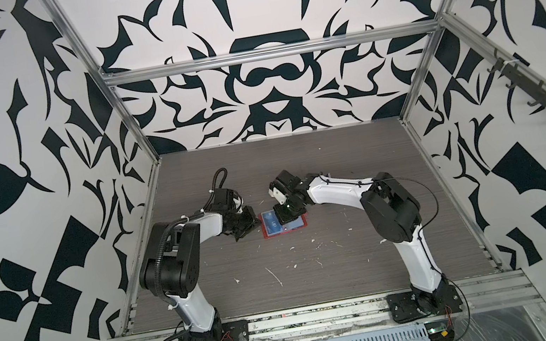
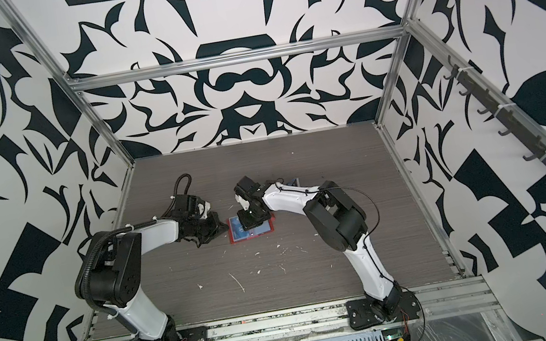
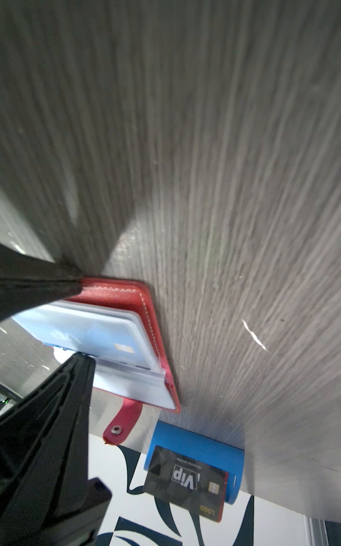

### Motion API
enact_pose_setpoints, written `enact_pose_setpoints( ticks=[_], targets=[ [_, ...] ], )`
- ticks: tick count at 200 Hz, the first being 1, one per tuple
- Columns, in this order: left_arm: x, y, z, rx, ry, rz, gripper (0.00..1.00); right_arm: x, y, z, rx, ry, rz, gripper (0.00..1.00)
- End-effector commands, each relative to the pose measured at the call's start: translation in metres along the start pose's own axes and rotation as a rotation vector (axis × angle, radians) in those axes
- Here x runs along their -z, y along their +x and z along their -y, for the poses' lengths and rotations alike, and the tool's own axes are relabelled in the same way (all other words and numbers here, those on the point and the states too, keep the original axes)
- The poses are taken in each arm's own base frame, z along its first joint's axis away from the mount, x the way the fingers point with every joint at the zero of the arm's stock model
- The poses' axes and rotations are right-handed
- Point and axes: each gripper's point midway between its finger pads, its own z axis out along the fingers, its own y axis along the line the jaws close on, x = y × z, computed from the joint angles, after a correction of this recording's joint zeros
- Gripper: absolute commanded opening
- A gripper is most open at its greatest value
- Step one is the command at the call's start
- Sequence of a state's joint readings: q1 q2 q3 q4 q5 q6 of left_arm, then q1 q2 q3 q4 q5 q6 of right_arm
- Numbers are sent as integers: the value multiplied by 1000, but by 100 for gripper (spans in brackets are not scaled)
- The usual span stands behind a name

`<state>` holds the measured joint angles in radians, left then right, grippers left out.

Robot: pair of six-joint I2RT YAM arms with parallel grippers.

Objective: Insert credit cards into a card holder
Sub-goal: Insert the credit card into the card slot, then turn over the card slot at the card holder.

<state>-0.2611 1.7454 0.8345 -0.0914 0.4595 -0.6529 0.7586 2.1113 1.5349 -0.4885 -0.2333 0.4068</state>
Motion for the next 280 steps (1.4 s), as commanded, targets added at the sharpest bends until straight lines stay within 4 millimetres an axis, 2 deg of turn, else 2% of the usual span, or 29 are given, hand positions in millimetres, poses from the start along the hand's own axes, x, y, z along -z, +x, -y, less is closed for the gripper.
enact_pose_setpoints(
  ticks=[1, 9, 33, 64, 94, 130, 162, 209, 280],
  targets=[
    [8, 1, -4, -9, -58, -12, 0, 36, -19, 5, -11, 41, 118, 0],
    [12, -1, -3, -19, -68, -2, 2, 38, -18, 11, -20, 60, 124, 0],
    [23, -6, 5, -42, -76, 24, 25, 43, -12, 28, -39, 110, 130, 0],
    [31, -7, 20, -74, -55, 38, 34, 43, -2, 47, -57, 174, 119, 0],
    [25, -1, 44, -131, -20, 15, 35, 40, 8, 58, -60, 220, 91, 0],
    [6, 9, 73, -176, 37, -33, 35, 33, 16, 61, -63, 220, 65, 0],
    [-13, 15, 86, -197, 56, -71, 35, 28, 22, 63, -69, 220, 49, 0],
    [-39, 21, 91, -188, 84, -128, 34, 23, 27, 64, -74, 217, 28, 0],
    [-56, 22, 86, -169, 72, -159, 32, 20, 31, 65, -75, 216, 14, 0]
  ],
)
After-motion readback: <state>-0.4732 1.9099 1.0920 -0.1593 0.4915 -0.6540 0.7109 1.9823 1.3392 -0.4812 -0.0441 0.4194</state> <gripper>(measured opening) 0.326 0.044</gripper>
